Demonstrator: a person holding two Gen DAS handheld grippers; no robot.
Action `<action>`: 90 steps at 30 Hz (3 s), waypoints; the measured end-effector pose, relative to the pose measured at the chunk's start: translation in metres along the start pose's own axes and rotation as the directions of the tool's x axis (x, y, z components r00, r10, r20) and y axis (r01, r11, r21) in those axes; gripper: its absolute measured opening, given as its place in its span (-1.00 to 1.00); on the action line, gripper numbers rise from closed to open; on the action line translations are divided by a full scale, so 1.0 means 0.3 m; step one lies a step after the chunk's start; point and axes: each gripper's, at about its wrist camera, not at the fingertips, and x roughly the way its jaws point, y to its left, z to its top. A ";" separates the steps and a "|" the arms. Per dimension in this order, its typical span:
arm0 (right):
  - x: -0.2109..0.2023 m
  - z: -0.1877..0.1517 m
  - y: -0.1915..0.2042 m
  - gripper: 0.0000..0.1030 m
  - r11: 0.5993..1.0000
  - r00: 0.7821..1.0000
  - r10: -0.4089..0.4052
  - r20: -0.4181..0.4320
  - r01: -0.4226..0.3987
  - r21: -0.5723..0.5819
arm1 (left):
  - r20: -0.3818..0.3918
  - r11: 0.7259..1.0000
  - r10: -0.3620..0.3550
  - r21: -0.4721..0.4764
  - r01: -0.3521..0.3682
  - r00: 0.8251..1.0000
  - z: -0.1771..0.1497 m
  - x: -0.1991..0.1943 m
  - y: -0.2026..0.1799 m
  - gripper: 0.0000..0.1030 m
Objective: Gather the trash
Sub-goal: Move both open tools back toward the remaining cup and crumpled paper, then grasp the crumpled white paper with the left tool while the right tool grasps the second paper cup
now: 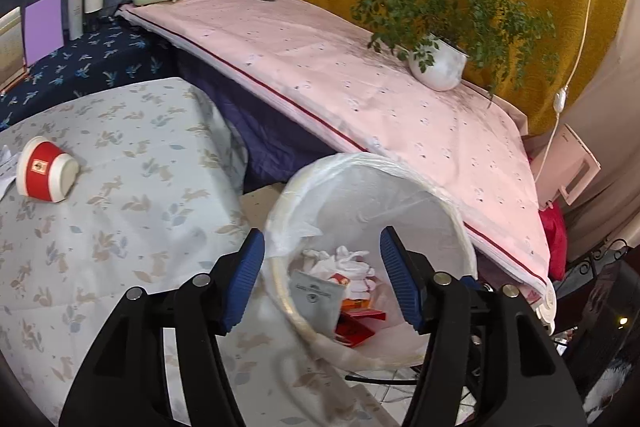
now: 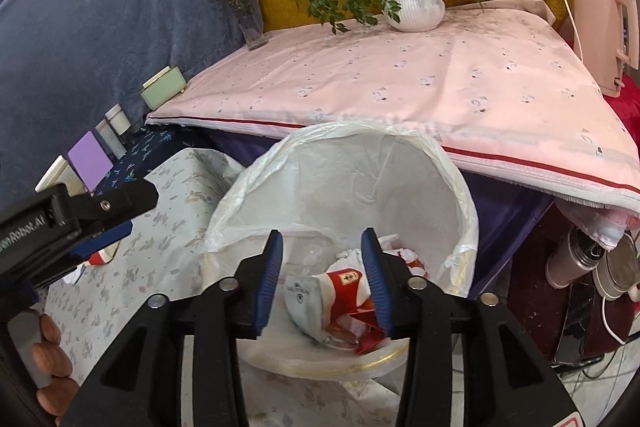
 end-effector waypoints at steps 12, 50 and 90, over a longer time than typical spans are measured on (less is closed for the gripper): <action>-0.005 -0.002 0.251 0.01 0.990 0.996 0.092 -0.013 -0.093 -0.102 | 0.046 0.990 0.127 -0.060 -0.124 0.991 -0.006 -0.114 0.254 0.33; 0.379 -0.161 1.127 0.60 0.930 0.959 0.203 -0.198 -0.252 -0.268 | 0.008 0.863 0.482 -0.178 -0.473 0.876 -0.001 -0.208 1.238 0.58; 0.513 -0.138 1.029 0.64 0.942 0.962 0.147 -0.230 -0.207 -0.263 | -0.090 0.994 0.107 0.005 -0.107 0.990 -0.024 -0.018 0.924 -0.79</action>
